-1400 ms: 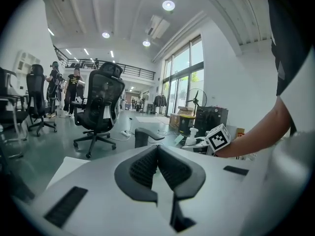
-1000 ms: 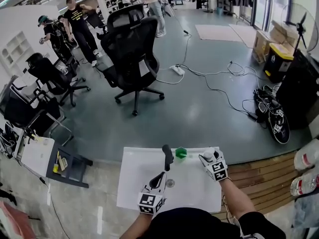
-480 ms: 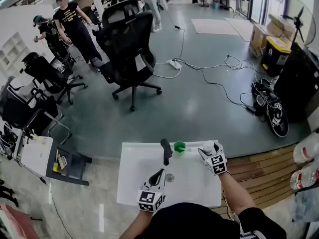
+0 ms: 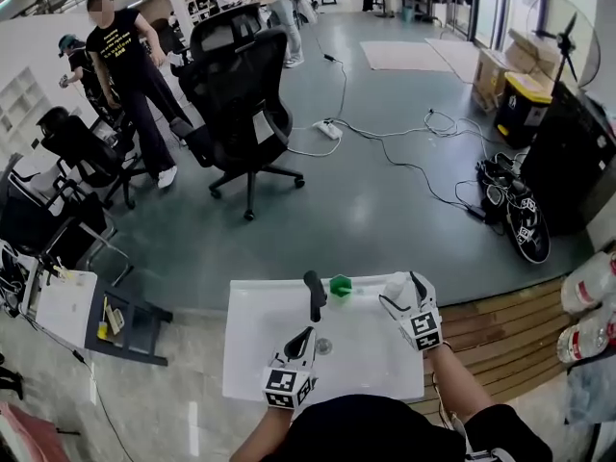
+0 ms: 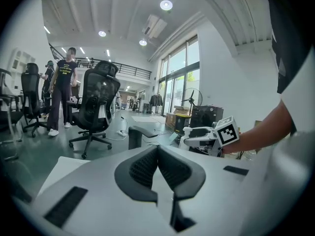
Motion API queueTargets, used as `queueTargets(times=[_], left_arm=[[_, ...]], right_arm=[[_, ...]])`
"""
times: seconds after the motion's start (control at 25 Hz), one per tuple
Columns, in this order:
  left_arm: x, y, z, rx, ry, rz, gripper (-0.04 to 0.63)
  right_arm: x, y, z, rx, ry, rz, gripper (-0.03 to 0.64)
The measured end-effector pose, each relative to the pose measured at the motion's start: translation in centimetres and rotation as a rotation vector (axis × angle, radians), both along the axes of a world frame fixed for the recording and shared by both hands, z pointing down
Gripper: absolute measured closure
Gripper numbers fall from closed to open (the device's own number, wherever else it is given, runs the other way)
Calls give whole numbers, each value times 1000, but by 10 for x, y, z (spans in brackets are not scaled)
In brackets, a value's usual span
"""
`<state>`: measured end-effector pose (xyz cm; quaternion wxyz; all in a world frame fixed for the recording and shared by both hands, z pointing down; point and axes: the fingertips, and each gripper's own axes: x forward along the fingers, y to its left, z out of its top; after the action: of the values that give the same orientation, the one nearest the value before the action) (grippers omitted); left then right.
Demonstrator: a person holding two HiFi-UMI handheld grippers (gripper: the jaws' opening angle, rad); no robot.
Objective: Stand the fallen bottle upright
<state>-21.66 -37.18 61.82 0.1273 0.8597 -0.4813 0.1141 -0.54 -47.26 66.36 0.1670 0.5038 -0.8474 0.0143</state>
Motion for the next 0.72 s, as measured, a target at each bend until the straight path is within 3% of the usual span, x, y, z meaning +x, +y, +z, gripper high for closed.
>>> queueTargets(times=[0.36, 0.48, 0.72], left_arm=[[9, 2, -11, 21, 12, 7, 578], [10, 2, -16, 33, 17, 9, 578], [9, 1, -26, 66, 21, 10, 578]], right_arm=[[5, 64, -59, 63, -160, 39, 191], [-3, 69, -81, 115, -182, 21, 237], [-18, 75, -133, 259, -195, -17, 416]])
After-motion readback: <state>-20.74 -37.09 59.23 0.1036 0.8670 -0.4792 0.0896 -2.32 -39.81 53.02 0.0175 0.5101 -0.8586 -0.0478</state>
